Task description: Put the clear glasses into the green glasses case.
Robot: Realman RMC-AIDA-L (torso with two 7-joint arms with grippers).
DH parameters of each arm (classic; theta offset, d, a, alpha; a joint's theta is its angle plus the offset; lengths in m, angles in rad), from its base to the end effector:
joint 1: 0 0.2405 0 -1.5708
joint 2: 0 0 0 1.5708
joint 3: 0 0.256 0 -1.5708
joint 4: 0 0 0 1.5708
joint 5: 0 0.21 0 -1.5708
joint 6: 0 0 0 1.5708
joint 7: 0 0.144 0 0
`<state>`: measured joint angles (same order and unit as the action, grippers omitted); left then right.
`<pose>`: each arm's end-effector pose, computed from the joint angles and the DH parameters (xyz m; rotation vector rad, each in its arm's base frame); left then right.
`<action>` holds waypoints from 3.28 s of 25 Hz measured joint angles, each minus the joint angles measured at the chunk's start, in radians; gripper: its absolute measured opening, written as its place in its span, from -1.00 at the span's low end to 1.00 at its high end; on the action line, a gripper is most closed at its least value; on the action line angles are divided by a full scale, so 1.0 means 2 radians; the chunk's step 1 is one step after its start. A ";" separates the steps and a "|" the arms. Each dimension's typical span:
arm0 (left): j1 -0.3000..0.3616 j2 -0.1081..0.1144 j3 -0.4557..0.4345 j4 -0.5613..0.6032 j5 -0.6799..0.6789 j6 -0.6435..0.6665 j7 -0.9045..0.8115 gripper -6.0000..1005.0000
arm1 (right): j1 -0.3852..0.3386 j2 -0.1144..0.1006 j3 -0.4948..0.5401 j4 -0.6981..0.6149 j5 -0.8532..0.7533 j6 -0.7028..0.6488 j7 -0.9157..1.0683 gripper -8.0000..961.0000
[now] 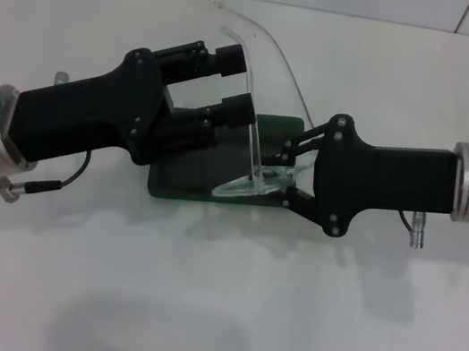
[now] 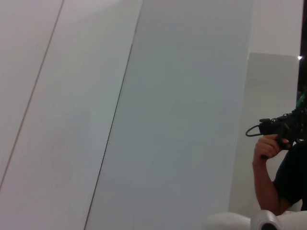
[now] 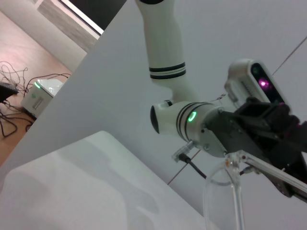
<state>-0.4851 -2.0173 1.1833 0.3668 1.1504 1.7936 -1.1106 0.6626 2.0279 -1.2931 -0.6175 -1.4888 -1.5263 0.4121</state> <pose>-0.2189 0.2930 0.0000 -2.5732 -0.3949 -1.5028 0.1620 0.3408 -0.0379 -2.5818 -1.0621 0.7670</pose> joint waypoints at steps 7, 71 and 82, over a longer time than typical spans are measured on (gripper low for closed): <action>-0.012 0.007 -0.001 0.001 0.012 -0.030 -0.063 0.30 | 0.004 0.000 -0.012 -0.002 0.008 0.004 -0.005 -0.73; 0.031 0.004 -0.092 0.036 0.113 -0.071 0.002 0.29 | 0.010 -0.001 -0.056 -0.004 0.033 -0.142 -0.013 -0.73; 0.007 -0.038 -0.087 -0.005 0.063 -0.042 0.188 0.29 | 0.047 0.000 -0.166 0.036 0.115 -0.088 0.036 -0.73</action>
<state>-0.4720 -2.0933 1.0097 0.3576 1.2755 1.7100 -0.7339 0.7564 2.0279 -1.6243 -0.5456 -1.2591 -1.7031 0.4841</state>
